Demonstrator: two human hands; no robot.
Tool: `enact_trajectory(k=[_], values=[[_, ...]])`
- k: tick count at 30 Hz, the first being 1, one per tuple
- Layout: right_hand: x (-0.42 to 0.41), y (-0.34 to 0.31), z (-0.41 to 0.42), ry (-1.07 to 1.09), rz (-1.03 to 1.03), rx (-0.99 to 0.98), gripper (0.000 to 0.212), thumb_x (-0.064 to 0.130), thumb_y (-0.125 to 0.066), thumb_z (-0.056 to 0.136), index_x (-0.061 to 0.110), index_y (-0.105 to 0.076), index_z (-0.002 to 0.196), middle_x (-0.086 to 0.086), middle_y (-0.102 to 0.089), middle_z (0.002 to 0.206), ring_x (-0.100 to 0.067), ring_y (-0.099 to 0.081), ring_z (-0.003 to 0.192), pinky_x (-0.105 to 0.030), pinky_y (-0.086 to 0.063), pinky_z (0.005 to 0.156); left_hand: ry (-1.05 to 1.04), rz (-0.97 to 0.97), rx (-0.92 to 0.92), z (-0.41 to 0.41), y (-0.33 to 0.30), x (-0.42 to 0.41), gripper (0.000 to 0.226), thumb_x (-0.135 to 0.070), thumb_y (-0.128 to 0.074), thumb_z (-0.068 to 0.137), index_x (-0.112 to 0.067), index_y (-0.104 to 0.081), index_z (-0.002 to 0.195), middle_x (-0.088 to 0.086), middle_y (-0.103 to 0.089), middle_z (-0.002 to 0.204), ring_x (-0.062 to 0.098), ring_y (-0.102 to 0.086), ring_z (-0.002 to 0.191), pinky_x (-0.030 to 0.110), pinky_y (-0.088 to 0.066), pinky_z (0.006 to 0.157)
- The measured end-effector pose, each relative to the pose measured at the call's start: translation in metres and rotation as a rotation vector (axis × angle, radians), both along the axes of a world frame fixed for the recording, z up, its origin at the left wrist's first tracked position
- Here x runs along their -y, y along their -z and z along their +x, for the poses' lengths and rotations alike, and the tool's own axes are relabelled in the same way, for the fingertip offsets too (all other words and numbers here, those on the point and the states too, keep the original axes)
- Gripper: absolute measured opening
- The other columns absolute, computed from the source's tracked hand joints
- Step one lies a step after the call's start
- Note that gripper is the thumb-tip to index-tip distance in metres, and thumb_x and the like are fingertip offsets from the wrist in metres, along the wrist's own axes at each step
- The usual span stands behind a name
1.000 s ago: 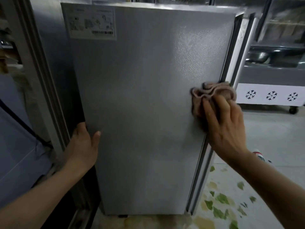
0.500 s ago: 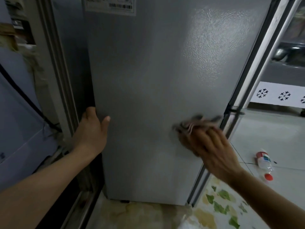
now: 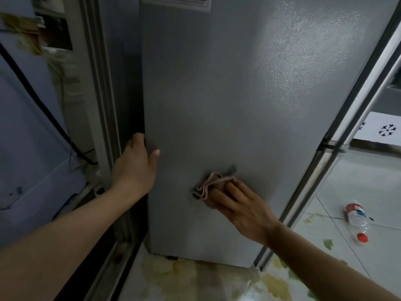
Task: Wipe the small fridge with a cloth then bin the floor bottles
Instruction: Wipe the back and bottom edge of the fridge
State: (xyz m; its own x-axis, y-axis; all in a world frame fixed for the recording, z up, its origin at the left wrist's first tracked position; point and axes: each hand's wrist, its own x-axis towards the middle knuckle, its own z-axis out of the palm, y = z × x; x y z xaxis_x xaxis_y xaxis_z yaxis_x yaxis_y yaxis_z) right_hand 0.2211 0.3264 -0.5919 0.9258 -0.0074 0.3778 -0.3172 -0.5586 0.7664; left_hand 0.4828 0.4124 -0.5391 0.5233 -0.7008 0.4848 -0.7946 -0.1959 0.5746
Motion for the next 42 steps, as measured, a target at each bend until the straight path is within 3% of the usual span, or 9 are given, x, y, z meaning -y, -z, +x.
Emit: enact_trajectory(k=[7,14,17,21,24,31,36,39,42], values=[[0.01,-0.065,0.059,-0.068,0.053,0.604,0.051,0.011,-0.053,0.086,0.014,-0.051,0.137,-0.011,-0.036,0.14,-0.039,-0.04,0.115,-0.052,-0.022,0.114,0.154,0.064,-0.059,0.011,0.016,-0.013,0.022,-0.036,-0.042,0.095,-0.015,-0.04,0.089,0.003,-0.054,0.079,0.022,-0.056,0.069,0.039,-0.05,0.062],[-0.01,0.019,0.065,-0.032,-0.029,-0.059,0.057,0.019,-0.049,0.084,0.017,-0.045,0.141,-0.002,-0.031,0.143,-0.03,-0.038,0.117,-0.048,-0.019,0.114,0.206,0.023,-0.063,0.019,0.019,-0.015,0.019,-0.031,-0.051,0.092,-0.017,-0.04,0.085,0.003,-0.058,0.08,0.023,-0.058,0.072,0.042,-0.05,0.065],[-0.009,0.007,0.067,-0.075,-0.007,0.011,0.049,0.017,-0.047,0.089,0.019,-0.05,0.138,-0.002,-0.036,0.139,-0.028,-0.041,0.114,-0.047,-0.02,0.113,0.283,0.096,-0.065,0.026,0.024,-0.017,0.017,-0.024,-0.055,0.09,-0.019,-0.039,0.09,0.003,-0.061,0.084,0.02,-0.06,0.074,0.044,-0.053,0.067],[0.001,-0.047,0.09,-0.1,0.026,0.401,0.041,0.029,-0.055,0.092,0.019,-0.057,0.131,-0.005,-0.042,0.138,-0.034,-0.044,0.112,-0.05,-0.019,0.114,0.394,0.09,-0.123,0.033,0.029,-0.02,0.016,-0.015,-0.059,0.088,-0.018,-0.043,0.09,0.001,-0.061,0.082,0.018,-0.062,0.075,0.045,-0.055,0.069],[-0.005,-0.045,0.108,-0.081,0.068,0.564,0.041,0.019,-0.05,0.091,0.014,-0.058,0.131,-0.007,-0.04,0.139,-0.037,-0.041,0.116,-0.055,-0.021,0.113,0.439,0.09,-0.127,0.037,0.031,-0.023,0.017,-0.008,-0.058,0.086,-0.017,-0.047,0.094,0.0,-0.061,0.085,0.016,-0.062,0.077,0.045,-0.055,0.071],[-0.025,-0.002,0.103,-0.036,0.02,0.041,0.045,0.014,-0.043,0.09,0.015,-0.057,0.132,-0.005,-0.049,0.137,-0.033,-0.041,0.113,-0.048,-0.017,0.114,0.404,0.083,-0.131,0.046,0.034,-0.03,0.039,-0.002,-0.061,0.083,-0.025,-0.049,0.112,-0.008,-0.057,0.101,0.011,-0.057,0.094,0.037,-0.053,0.083],[-0.02,-0.059,0.124,-0.055,-0.012,0.36,0.052,0.021,-0.063,0.085,0.024,-0.053,0.136,-0.005,-0.054,0.138,-0.035,-0.042,0.117,-0.048,-0.009,0.115,0.303,0.011,-0.19,0.057,0.039,-0.034,0.046,0.0,-0.061,0.082,-0.025,-0.048,0.117,-0.009,-0.054,0.101,0.009,-0.055,0.092,0.031,-0.051,0.081],[-0.016,-0.069,0.142,-0.089,-0.003,0.485,0.05,0.024,-0.054,0.091,0.027,-0.046,0.14,0.001,-0.047,0.145,-0.035,-0.037,0.124,-0.052,-0.009,0.116,0.289,-0.045,-0.196,0.062,0.046,-0.039,0.045,0.002,-0.059,0.082,-0.022,-0.049,0.119,-0.007,-0.054,0.098,0.008,-0.054,0.087,0.019,-0.048,0.074],[-0.014,-0.043,0.146,-0.119,0.002,0.45,0.045,0.018,-0.05,0.093,0.026,-0.051,0.138,0.002,-0.048,0.143,-0.036,-0.034,0.126,-0.054,-0.014,0.114,0.28,-0.093,-0.171,0.065,0.051,-0.044,0.046,0.004,-0.057,0.081,-0.017,-0.048,0.12,-0.004,-0.054,0.098,0.012,-0.056,0.086,0.028,-0.052,0.075]])
